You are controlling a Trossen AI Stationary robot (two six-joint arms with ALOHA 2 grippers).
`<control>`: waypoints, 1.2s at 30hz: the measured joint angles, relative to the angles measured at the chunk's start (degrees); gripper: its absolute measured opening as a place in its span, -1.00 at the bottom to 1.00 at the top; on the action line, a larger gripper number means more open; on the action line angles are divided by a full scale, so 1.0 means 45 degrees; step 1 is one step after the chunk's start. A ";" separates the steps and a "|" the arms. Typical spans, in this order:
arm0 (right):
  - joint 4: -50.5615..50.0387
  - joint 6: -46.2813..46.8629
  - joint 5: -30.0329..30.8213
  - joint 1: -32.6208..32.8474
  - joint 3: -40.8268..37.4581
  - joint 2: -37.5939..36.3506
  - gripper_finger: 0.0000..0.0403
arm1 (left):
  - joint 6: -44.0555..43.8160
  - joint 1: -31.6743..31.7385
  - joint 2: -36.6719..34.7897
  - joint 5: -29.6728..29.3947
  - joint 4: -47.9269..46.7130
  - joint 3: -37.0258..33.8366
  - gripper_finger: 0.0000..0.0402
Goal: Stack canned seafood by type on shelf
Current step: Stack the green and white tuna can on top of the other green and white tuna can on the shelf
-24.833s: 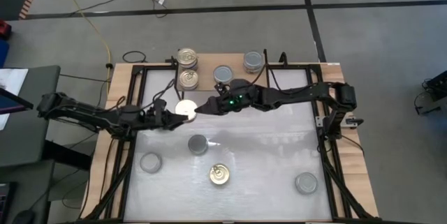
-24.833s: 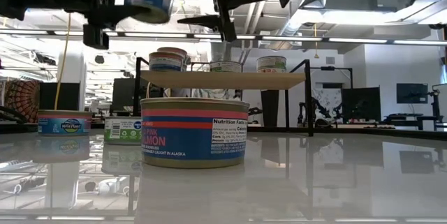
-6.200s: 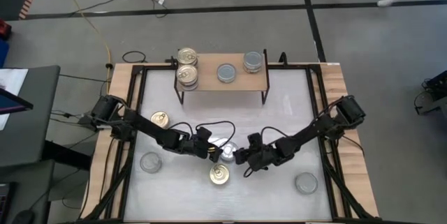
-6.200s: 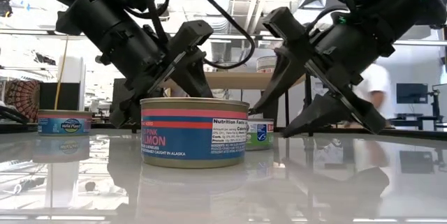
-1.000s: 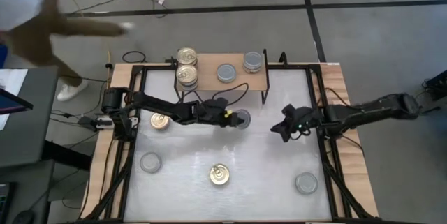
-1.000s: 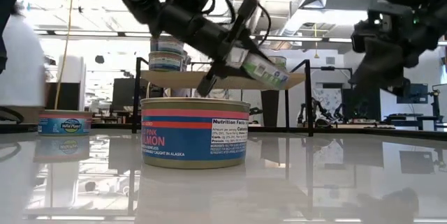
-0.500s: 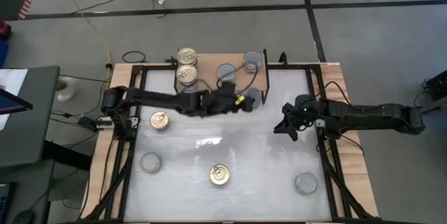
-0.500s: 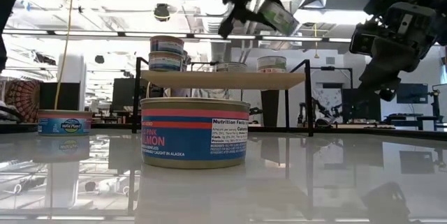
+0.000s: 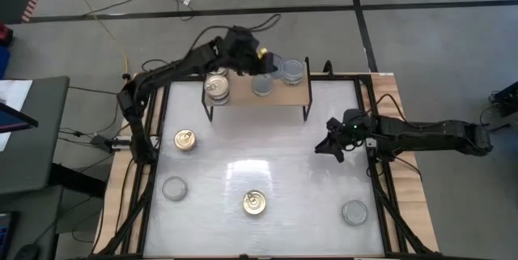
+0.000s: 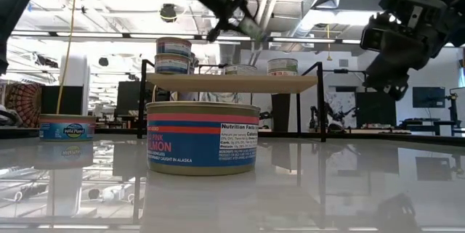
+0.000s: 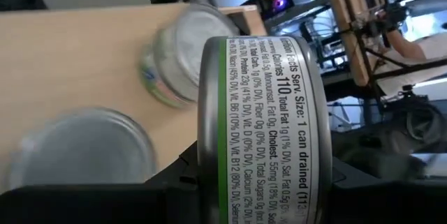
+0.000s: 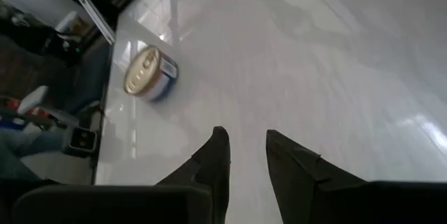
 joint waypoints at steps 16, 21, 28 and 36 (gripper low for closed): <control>0.1222 0.0990 0.0742 -0.1065 0.0005 0.0364 -0.41 | 0.2141 0.1745 0.0874 0.3643 -0.0368 -0.0019 -0.42; 0.1226 0.1024 0.0755 -0.1383 0.0005 0.0724 -0.41 | 0.3249 0.1793 0.0882 0.3871 -0.0997 -0.0019 -0.42; 0.1248 0.1267 0.0752 -0.1447 0.0005 0.1113 -0.41 | 0.3526 0.1763 0.0880 0.3741 -0.1092 -0.0019 -0.25; 0.1257 0.1359 0.0752 -0.1447 0.0005 0.1171 -0.41 | 0.3526 0.1486 0.0879 0.2861 -0.2190 -0.0019 -0.18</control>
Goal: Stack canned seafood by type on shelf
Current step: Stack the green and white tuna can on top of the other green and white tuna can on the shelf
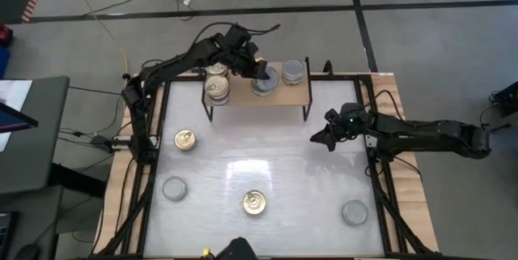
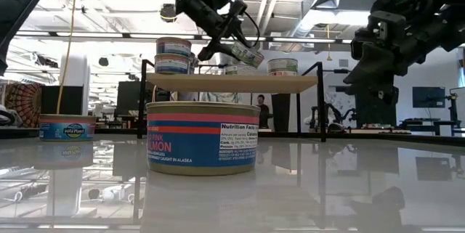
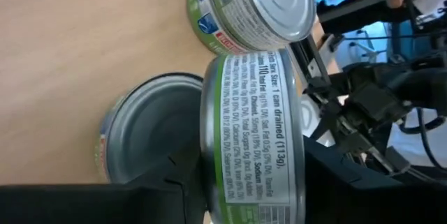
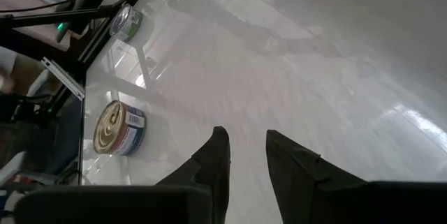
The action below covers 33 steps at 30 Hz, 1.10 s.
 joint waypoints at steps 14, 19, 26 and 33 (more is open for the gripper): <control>0.0000 0.0072 -0.0008 0.0000 0.0000 0.0000 -0.41 | -0.0821 0.0010 0.0000 -0.0088 -0.0137 0.0000 -0.16; 0.0000 0.0202 -0.0010 0.0084 0.0000 0.0000 -0.41 | -0.1161 -0.0019 0.0000 -0.0083 -0.0214 0.0000 -0.16; 0.0000 0.0199 -0.0019 0.0407 0.0000 0.0000 -0.41 | -0.1156 -0.0019 0.0000 -0.0058 -0.0369 0.0001 -0.16; 0.0000 0.0204 -0.0019 0.0398 0.0000 0.0000 -0.41 | -0.1492 0.0016 0.0000 -0.0253 -0.0861 0.0005 -0.02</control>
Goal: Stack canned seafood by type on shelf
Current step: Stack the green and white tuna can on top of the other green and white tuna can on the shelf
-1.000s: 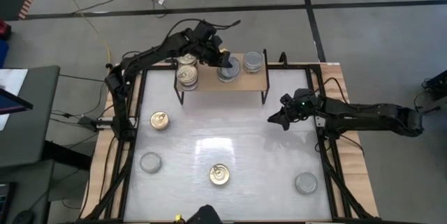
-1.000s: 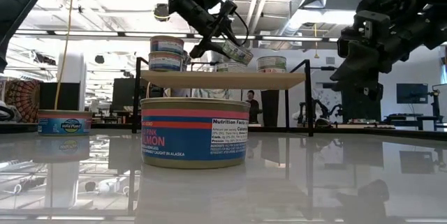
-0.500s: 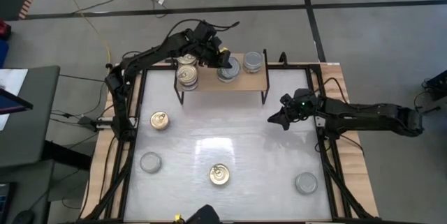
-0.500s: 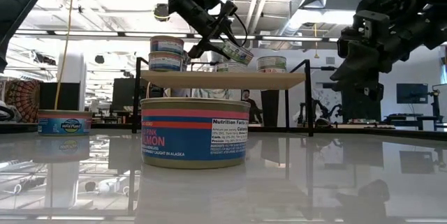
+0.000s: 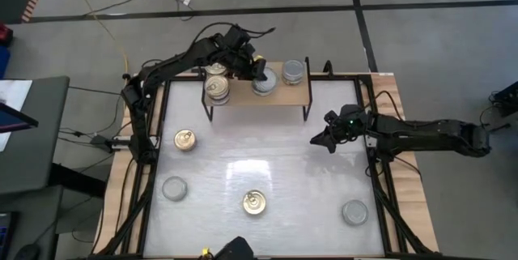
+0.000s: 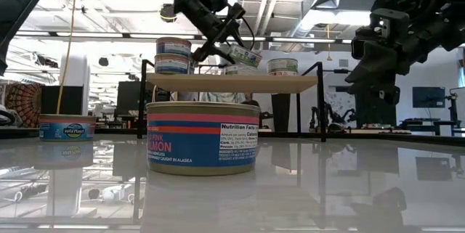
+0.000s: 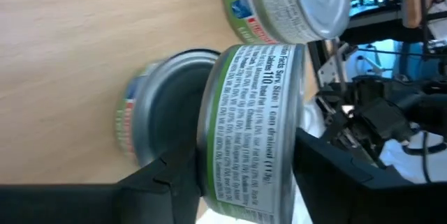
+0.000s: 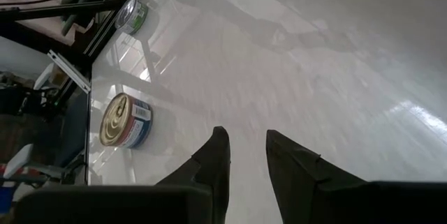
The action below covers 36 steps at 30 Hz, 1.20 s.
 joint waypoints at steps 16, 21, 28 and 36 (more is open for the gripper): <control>0.0000 0.0131 -0.0004 0.0000 0.0000 0.0000 -0.41 | 0.0645 -0.0070 -0.0029 -0.1474 -0.0596 -0.0001 0.24; -0.0001 0.0343 -0.0004 0.0000 0.0000 0.0000 -0.41 | 0.0654 -0.0138 -0.0047 -0.1498 -0.0623 0.0000 0.25; -0.0003 0.0427 0.0000 0.0000 0.0000 0.0000 -0.41 | 0.0660 -0.0147 -0.0214 -0.1617 -0.0673 -0.0005 0.25; -0.0002 0.0432 0.0002 -0.0004 0.0000 -0.0005 -0.41 | 0.0436 -0.0138 -0.0680 -0.1772 -0.0661 -0.0005 0.25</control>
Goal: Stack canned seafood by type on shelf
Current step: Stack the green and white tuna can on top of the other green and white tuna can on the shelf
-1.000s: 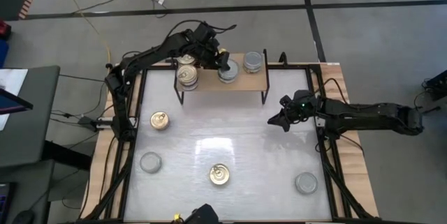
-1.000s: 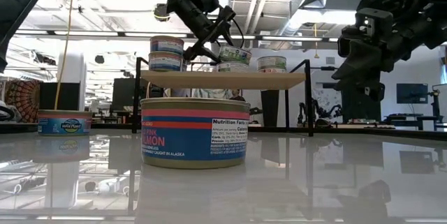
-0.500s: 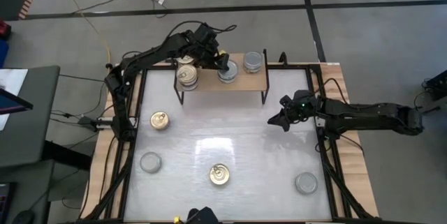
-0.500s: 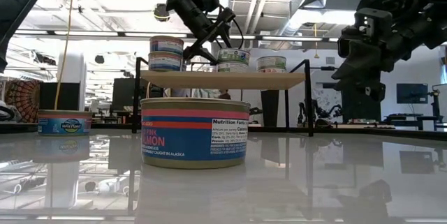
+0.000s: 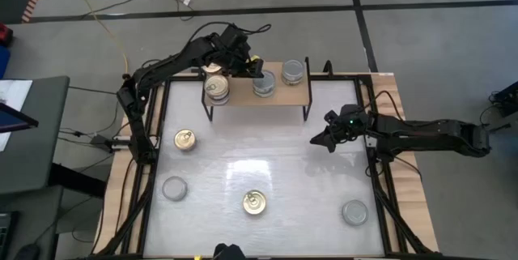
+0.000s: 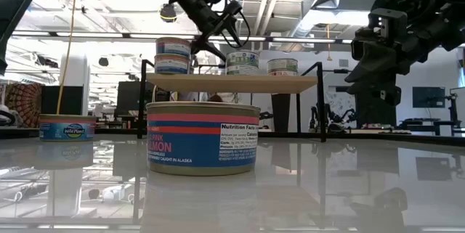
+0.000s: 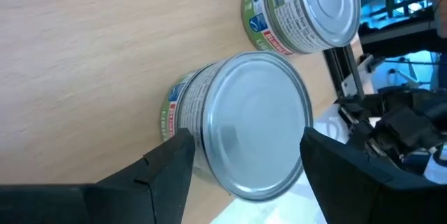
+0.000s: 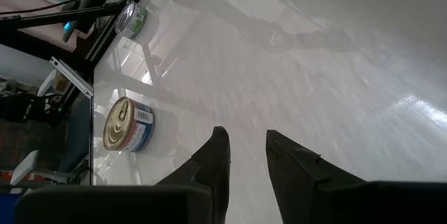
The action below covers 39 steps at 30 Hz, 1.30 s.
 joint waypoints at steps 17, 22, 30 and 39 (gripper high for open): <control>0.0005 0.0039 0.0003 -0.0006 0.0005 0.0000 -0.41 | -0.0334 -0.0358 -0.0192 -0.0114 0.1444 0.0000 0.24; 0.0002 0.0086 0.0003 -0.0006 0.0005 0.0000 -0.41 | 0.0270 -0.0636 -0.0561 -0.0019 0.2730 0.0000 0.24; -0.0052 0.0238 0.0021 -0.0024 0.0005 0.0000 -0.41 | 0.2069 -0.1393 -0.2164 -0.1345 0.1718 0.0000 0.24; 0.0087 0.0223 0.0081 0.0396 0.0005 0.0000 -0.41 | 0.2746 -0.3944 -0.3520 -0.5801 -0.4072 -0.0147 0.24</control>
